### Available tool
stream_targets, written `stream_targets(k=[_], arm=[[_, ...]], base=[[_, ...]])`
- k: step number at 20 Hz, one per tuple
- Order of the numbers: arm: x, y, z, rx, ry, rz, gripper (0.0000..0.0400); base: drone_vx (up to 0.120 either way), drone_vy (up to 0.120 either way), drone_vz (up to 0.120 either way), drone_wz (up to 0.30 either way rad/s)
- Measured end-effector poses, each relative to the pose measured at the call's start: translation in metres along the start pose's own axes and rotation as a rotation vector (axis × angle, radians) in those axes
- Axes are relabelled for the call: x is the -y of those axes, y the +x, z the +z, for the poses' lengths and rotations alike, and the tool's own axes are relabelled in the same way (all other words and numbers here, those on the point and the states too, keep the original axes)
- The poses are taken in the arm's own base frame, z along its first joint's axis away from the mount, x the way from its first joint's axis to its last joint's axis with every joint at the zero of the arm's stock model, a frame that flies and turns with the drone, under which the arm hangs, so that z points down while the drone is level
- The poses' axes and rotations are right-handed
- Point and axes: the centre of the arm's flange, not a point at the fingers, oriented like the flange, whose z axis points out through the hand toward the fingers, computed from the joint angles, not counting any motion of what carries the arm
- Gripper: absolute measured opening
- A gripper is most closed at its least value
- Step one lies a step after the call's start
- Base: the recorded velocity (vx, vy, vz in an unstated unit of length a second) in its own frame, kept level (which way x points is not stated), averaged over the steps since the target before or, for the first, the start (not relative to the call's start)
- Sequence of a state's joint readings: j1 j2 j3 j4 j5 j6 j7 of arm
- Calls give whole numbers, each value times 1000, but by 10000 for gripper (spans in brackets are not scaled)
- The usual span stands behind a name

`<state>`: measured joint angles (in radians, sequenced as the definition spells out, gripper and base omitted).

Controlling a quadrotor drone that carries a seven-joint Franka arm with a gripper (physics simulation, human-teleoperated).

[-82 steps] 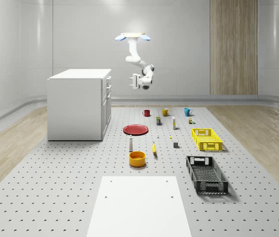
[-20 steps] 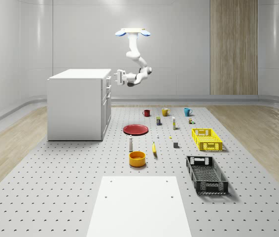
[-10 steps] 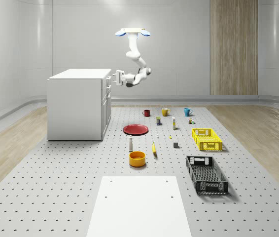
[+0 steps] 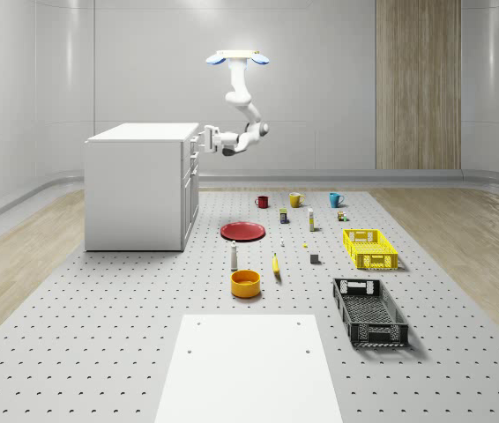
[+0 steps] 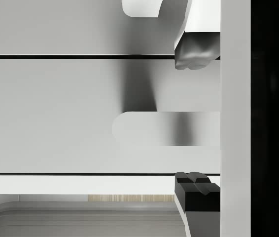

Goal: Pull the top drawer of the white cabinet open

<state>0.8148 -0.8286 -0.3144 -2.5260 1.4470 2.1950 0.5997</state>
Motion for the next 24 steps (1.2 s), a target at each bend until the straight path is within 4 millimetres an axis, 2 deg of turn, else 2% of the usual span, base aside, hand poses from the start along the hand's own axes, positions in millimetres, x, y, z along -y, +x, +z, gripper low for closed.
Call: stream_targets(k=[16,20,24], arm=[[8,13,5,0,0,0,305],[8,13,5,0,0,0,185],[8,14,5,0,0,0,134]], base=[[0,0,0,0],[0,0,0,0],[0,0,0,0]])
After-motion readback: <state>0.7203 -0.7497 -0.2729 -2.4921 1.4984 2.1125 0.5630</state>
